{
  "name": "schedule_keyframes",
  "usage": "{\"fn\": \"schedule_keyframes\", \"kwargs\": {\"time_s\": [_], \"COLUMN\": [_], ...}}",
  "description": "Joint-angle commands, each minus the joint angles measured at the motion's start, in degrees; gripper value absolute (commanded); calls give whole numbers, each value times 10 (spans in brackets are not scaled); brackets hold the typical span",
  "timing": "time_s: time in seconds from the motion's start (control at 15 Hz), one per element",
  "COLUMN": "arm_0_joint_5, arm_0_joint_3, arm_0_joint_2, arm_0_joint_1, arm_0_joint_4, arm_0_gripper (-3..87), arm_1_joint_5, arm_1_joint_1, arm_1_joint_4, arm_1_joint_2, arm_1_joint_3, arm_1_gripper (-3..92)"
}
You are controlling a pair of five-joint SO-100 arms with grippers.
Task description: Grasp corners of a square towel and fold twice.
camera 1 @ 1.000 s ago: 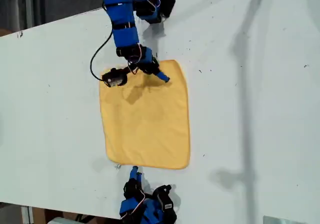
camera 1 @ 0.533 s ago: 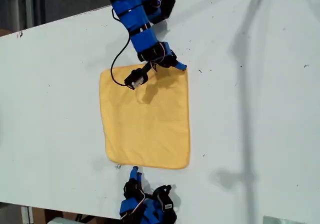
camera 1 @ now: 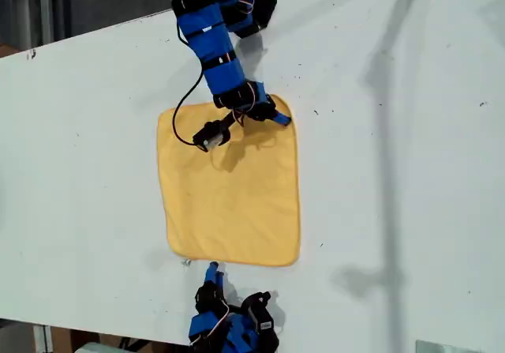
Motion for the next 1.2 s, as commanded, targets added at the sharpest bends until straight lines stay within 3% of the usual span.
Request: {"fn": "schedule_keyframes", "kwargs": {"time_s": [0.0, 0.07, 0.27, 0.4, 0.53, 0.67, 0.8, 0.93, 1.13], "arm_0_joint_5": [8, 7, -1, -52, -149, -295, -387, -462, -647], "arm_0_joint_3": [-5, -6, -17, -35, -91, -226, -374, -391, -406], "arm_0_joint_2": [2, 2, 2, -21, -171, -517, -766, -802, -841], "arm_0_joint_1": [4, 7, 45, 121, 197, 294, 390, 459, 555], "arm_0_joint_4": [-11, -11, -20, -34, -63, -120, -143, -200, -220], "arm_0_gripper": [142, 145, 138, 131, 127, 148, 183, 180, 189], "arm_1_joint_5": [0, 1, 0, -4, -4, -5, -5, -5, -5], "arm_1_joint_1": [-1, -3, 1, 6, 7, 7, 6, 4, 4], "arm_1_joint_4": [-12, -11, -11, -12, -12, -12, -15, -16, -17], "arm_1_joint_2": [-33, -33, -34, -34, -34, -34, -30, -29, -29], "arm_1_joint_3": [-33, -33, -33, -32, -31, -29, -24, -23, -23], "arm_1_gripper": [81, 0, -1, -1, -1, -1, -1, -1, -1]}}
